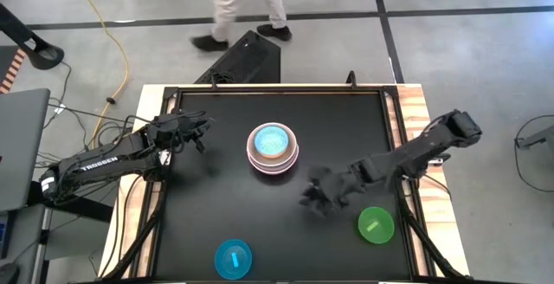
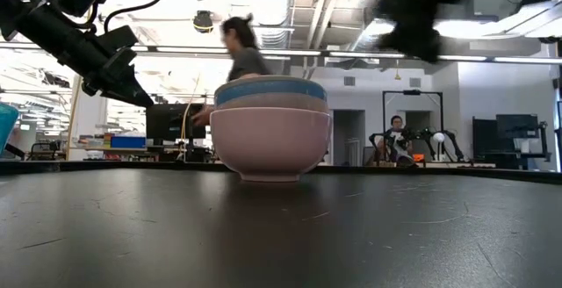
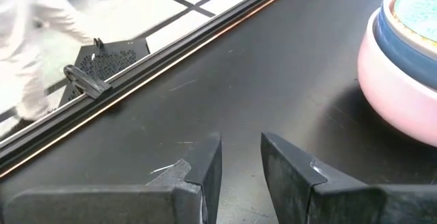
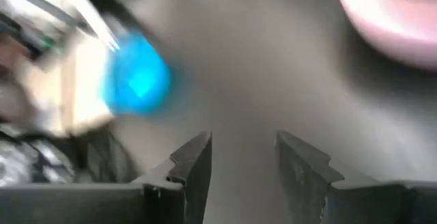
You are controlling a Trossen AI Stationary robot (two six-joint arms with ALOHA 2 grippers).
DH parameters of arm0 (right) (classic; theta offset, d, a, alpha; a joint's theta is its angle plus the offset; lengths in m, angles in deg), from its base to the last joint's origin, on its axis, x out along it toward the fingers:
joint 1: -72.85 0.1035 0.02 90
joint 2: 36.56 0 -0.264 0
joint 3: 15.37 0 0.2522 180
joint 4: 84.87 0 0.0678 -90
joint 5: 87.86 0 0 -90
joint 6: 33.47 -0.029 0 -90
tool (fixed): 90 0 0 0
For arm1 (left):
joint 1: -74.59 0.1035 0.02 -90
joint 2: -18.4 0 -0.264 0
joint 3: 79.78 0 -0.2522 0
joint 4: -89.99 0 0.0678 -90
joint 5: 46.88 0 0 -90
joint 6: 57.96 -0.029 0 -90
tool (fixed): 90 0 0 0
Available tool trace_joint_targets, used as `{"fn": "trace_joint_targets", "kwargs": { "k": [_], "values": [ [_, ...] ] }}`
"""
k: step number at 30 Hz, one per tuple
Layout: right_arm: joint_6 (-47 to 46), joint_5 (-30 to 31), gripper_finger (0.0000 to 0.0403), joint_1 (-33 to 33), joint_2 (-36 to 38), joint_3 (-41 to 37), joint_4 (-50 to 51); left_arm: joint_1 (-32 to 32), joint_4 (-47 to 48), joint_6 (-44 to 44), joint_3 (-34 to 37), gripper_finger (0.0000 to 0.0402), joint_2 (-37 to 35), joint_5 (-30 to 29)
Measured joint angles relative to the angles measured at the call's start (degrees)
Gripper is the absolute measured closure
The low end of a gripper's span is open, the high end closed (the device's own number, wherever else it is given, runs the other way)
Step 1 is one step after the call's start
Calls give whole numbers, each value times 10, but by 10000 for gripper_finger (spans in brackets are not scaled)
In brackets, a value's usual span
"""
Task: Nest bowls inside each other
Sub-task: Stack the dark blue transparent bowl on top of the light blue bowl
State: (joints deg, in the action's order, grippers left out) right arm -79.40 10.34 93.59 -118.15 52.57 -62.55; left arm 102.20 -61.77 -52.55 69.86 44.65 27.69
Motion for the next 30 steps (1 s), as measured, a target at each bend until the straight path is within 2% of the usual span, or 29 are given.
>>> {"fn": "trace_joint_targets", "kwargs": {
  "k": [2,4,6,9,15,18,24,30],
  "values": [
    [40,-54,226,-29,-34,1,-117,0,0,0,0,307,0,1],
    [75,-127,226,-52,-78,20,-191,0,0,0,0,307,0,2],
    [95,-185,226,-66,-129,65,-196,0,1,0,0,307,0,2],
    [130,-224,226,-70,-211,168,-124,0,2,0,0,307,0,2],
    [217,-235,226,-55,-370,428,109,0,2,-2,0,307,0,8],
    [247,-235,226,-42,-444,547,191,0,2,-2,0,307,0,17],
    [294,-237,226,-21,-570,709,225,0,12,-1,0,307,0,26],
    [295,-234,226,-14,-633,797,226,0,33,11,0,307,0,52]
  ]
}}
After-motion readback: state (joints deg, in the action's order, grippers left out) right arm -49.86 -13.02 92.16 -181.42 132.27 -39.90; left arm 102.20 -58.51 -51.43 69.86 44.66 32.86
